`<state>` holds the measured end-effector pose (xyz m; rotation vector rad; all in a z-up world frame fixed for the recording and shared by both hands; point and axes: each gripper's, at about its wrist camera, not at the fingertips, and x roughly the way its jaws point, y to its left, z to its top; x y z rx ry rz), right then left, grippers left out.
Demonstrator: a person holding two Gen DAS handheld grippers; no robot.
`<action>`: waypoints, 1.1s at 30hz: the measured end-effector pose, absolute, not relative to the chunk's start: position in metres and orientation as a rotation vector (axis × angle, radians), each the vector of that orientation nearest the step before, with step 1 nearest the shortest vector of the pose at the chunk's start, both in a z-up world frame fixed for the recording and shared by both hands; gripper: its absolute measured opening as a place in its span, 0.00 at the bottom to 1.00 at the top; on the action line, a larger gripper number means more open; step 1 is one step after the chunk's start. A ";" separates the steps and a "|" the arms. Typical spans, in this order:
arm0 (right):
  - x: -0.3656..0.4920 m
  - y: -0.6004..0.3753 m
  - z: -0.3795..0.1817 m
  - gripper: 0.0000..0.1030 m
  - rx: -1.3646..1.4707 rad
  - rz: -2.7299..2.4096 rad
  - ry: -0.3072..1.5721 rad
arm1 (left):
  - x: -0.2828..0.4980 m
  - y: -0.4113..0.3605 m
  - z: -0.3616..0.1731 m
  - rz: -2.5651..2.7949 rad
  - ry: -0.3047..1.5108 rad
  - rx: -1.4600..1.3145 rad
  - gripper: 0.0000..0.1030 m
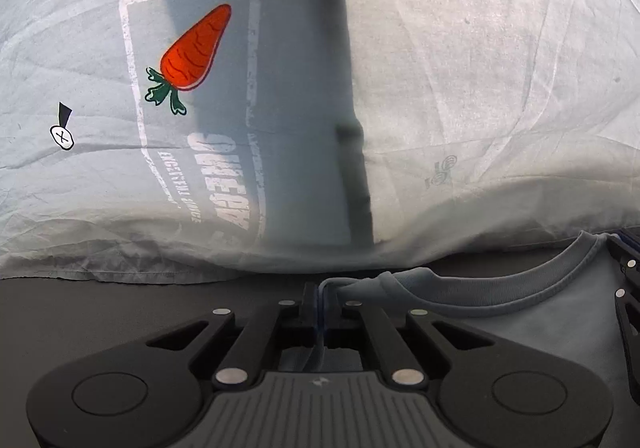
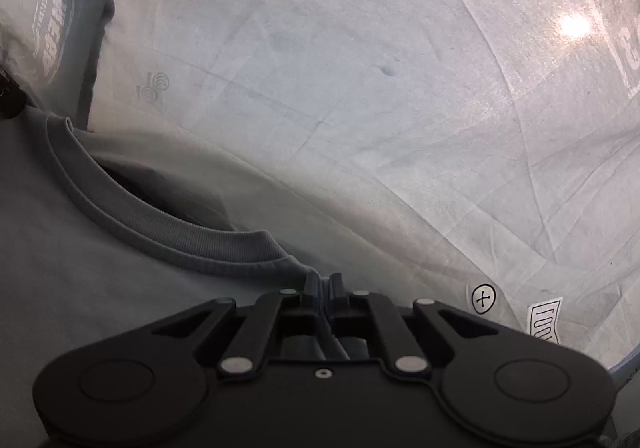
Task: Fold clothes
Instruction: 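Lift the collar with both tools and lay the T-shirt flat, then release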
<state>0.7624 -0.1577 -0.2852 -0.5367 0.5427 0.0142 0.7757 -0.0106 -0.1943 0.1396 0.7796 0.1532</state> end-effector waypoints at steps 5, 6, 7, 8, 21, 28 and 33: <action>0.766 -0.163 -0.289 0.08 -0.467 0.019 0.579 | 0.758 -0.004 -0.214 0.131 0.770 0.123 0.08; 0.766 -0.163 -0.290 0.08 -0.467 0.020 0.579 | 0.758 -0.004 -0.215 0.133 0.766 0.124 0.08; 0.766 -0.163 -0.291 0.08 -0.468 0.019 0.579 | 0.758 -0.005 -0.215 0.135 0.762 0.124 0.08; 0.767 -0.163 -0.292 0.08 -0.467 0.019 0.579 | 0.759 -0.005 -0.216 0.137 0.758 0.125 0.08; 0.741 -0.184 -0.229 0.70 -0.286 0.047 0.655 | 0.698 0.048 -0.136 0.144 0.697 0.033 0.45; 0.571 -0.236 -0.199 0.88 -0.112 0.023 0.700 | 0.533 0.083 -0.112 0.197 0.758 0.049 0.63; 0.452 -0.279 -0.210 0.88 -0.148 -0.059 0.770 | 0.409 0.081 -0.145 0.229 0.874 0.049 0.65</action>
